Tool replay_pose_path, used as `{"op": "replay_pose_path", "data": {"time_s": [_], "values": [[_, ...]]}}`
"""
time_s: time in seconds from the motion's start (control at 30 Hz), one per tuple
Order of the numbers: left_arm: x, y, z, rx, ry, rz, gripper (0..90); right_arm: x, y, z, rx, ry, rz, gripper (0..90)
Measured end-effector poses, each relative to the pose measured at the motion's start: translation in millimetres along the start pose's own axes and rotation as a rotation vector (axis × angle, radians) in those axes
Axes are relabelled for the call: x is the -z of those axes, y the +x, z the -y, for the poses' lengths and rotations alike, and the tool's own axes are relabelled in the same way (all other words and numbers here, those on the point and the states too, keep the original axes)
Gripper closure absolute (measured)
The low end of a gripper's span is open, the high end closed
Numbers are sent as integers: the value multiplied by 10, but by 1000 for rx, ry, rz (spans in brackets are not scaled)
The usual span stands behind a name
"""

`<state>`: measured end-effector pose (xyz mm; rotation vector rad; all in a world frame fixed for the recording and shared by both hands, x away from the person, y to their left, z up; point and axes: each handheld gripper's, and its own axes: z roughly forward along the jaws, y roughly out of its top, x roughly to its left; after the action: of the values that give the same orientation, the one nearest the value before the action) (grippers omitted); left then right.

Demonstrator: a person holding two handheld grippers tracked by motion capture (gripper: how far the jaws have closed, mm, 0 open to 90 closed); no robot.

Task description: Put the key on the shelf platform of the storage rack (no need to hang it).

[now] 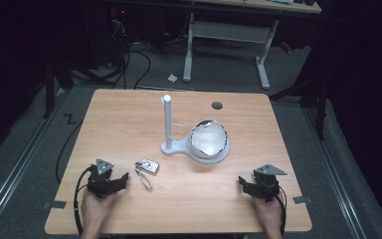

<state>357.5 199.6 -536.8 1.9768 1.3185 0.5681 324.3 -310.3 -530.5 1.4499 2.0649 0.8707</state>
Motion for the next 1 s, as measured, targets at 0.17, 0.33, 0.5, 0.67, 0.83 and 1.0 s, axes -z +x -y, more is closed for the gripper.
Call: {"op": "replay_pose_path", "data": {"time_s": [0.17, 0.33, 0.5, 0.67, 0.83, 1.0], "values": [[7, 4, -1, -2, 3, 1, 289, 0, 0, 0, 1, 0, 0, 326], [13, 9, -1, 0, 2, -3, 314, 0, 0, 0, 1, 0, 0, 326], [24, 14, -5, 15, 3, 12, 323, 0, -1, 0, 1, 0, 0, 326], [56, 3, -11, 22, -5, 28, 339, 0, 0, 0, 0, 0, 0, 326], [90, -16, -31, 27, -9, 52, 356, 0, 0, 0, -1, 0, 0, 326], [113, -54, -65, 9, -8, 56, 360, 0, -1, 0, 1, 0, 0, 327]]}}
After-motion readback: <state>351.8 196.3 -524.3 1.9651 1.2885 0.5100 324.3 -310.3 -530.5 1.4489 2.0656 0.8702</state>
